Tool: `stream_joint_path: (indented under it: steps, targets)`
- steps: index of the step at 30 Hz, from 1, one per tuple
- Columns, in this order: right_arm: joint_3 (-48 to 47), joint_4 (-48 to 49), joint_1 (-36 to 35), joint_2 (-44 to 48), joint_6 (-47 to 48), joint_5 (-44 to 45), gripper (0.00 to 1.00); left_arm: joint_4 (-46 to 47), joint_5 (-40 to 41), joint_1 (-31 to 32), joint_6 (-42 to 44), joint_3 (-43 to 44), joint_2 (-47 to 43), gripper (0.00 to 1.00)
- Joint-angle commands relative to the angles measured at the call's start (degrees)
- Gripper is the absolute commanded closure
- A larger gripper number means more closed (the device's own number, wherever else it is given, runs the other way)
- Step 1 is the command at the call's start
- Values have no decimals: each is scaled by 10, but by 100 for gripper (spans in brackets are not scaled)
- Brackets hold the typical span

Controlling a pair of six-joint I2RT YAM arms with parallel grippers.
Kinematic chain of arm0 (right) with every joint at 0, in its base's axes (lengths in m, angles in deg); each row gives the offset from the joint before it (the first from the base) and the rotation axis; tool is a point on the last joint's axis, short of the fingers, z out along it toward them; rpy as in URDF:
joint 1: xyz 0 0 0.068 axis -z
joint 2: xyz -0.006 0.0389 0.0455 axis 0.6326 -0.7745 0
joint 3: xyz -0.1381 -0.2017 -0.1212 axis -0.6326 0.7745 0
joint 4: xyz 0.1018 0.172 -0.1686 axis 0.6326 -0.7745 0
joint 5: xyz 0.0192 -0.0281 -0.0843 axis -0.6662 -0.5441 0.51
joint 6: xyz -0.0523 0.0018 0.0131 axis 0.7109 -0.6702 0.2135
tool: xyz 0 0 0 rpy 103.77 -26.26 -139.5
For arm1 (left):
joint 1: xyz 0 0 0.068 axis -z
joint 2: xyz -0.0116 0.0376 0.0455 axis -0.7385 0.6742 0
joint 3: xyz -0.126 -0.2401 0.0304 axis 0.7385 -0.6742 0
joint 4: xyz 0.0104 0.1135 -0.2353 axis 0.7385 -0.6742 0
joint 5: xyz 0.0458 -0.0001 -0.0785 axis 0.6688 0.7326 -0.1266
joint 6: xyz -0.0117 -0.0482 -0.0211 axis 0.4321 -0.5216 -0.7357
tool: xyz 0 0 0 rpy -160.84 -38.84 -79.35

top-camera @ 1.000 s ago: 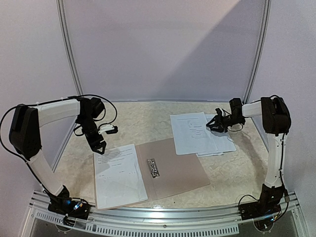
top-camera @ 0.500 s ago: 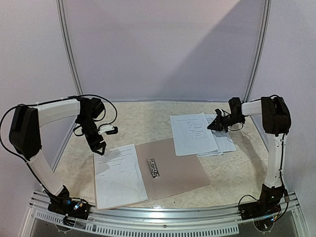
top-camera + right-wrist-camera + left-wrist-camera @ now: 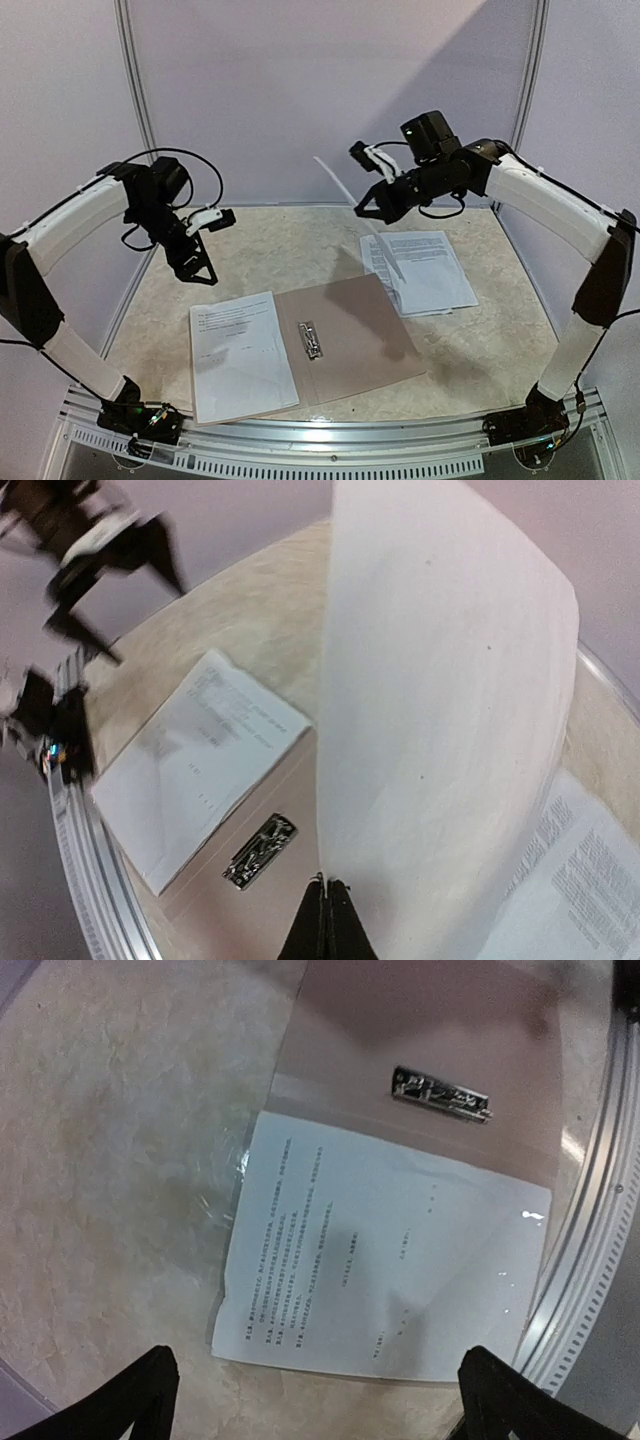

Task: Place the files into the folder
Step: Pass from the right arm to the left

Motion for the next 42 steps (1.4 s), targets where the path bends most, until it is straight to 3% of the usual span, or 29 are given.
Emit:
stream_joint_path:
  steps: [1, 6, 12, 19, 24, 26, 29, 31, 33, 34, 35, 36, 37, 40, 42]
  targets:
    - [48, -12, -130, 78, 153, 128, 100, -32, -107, -9, 34, 22, -69, 0]
    - [76, 51, -176, 146, 147, 90, 100, -29, -176, -6, 69, 21, -168, 0]
    - [106, 117, -185, 164, 100, 49, 100, -35, -204, -1, 59, 44, -201, 0]
    - [101, 138, -194, 150, 75, 23, 100, 17, -173, 12, 19, 64, -205, 0]
    - [102, 149, -194, 148, 69, 17, 100, 32, -205, 47, 7, 64, -188, 1]
    - [101, 150, -195, 143, 69, 18, 100, 59, -224, 66, -23, 55, -183, 6]
    - [99, 152, -194, 135, 67, 16, 100, 82, -230, 92, -42, 50, -178, 26]
    - [98, 151, -194, 133, 67, 17, 100, 81, -223, 110, -41, 49, -175, 46]
    - [99, 148, -194, 132, 68, 21, 100, 70, -221, 122, -32, 52, -172, 72]
    - [99, 146, -195, 132, 68, 22, 100, 63, -219, 126, -27, 55, -172, 91]
    - [101, 144, -195, 132, 69, 26, 100, 53, -214, 128, -25, 58, -173, 100]
    - [102, 142, -195, 134, 70, 31, 100, 42, -207, 129, -20, 63, -174, 100]
    - [105, 141, -195, 135, 72, 38, 97, 30, -198, 130, -8, 68, -175, 100]
    - [113, 137, -195, 134, 81, 57, 48, 6, -159, 145, 10, 76, -176, 100]
    - [116, 139, -195, 127, 95, 55, 34, -11, -157, 154, 22, 82, -172, 100]
